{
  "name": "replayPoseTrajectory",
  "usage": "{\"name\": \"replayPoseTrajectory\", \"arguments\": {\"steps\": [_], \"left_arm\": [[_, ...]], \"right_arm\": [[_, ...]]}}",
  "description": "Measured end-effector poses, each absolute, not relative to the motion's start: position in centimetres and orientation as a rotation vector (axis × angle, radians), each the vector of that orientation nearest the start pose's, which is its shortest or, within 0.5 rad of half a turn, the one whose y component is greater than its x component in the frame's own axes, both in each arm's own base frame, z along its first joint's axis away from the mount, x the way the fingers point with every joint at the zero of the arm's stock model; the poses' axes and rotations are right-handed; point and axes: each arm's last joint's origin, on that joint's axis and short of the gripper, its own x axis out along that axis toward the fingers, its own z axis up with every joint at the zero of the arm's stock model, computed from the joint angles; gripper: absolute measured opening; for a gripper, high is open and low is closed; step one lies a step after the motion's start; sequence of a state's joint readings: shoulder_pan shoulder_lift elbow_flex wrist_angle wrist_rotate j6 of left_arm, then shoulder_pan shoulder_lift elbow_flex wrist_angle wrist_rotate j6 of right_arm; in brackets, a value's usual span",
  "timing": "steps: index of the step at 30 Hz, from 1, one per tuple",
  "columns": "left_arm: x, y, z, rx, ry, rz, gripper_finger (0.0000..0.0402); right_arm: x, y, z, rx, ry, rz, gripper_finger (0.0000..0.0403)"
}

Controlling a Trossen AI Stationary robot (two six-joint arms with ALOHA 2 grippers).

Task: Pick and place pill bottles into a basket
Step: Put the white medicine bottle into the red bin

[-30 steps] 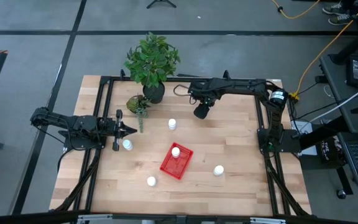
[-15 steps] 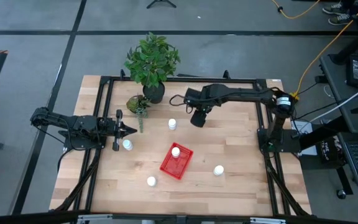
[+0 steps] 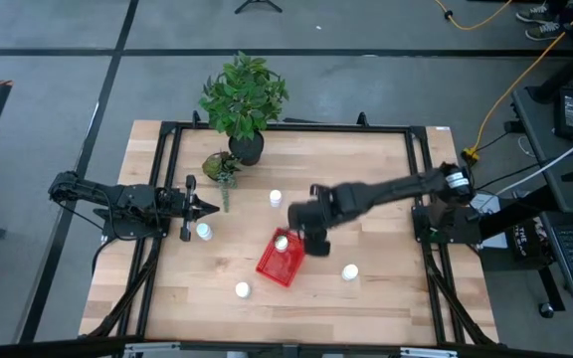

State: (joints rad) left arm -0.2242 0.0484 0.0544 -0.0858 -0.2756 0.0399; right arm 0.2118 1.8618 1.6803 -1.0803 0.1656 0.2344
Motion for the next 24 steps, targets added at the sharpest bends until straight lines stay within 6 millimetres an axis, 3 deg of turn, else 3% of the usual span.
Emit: {"name": "replayPoseTrajectory", "arguments": {"steps": [4, 9, 20, 24], "left_arm": [[9.6, -1.4, 17.0, 0.060, 0.078, 0.050, 0.0005], [9.6, -1.4, 17.0, 0.060, 0.078, 0.049, 0.0005], [9.6, -1.4, 17.0, 0.060, 0.078, 0.050, 0.0004], [9.6, -1.4, 17.0, 0.060, 0.078, 0.050, 0.0005]], "right_arm": [[36.5, 10.7, 28.2, -0.116, 1.163, -0.107, 0.0155], [36.7, 12.6, 28.5, -0.148, 1.078, -0.058, 0.0155], [37.4, 11.7, 28.6, -0.142, 1.051, -0.026, 0.0155], [37.9, 11.7, 27.7, -0.143, 1.073, -0.019, 0.0155]]}}
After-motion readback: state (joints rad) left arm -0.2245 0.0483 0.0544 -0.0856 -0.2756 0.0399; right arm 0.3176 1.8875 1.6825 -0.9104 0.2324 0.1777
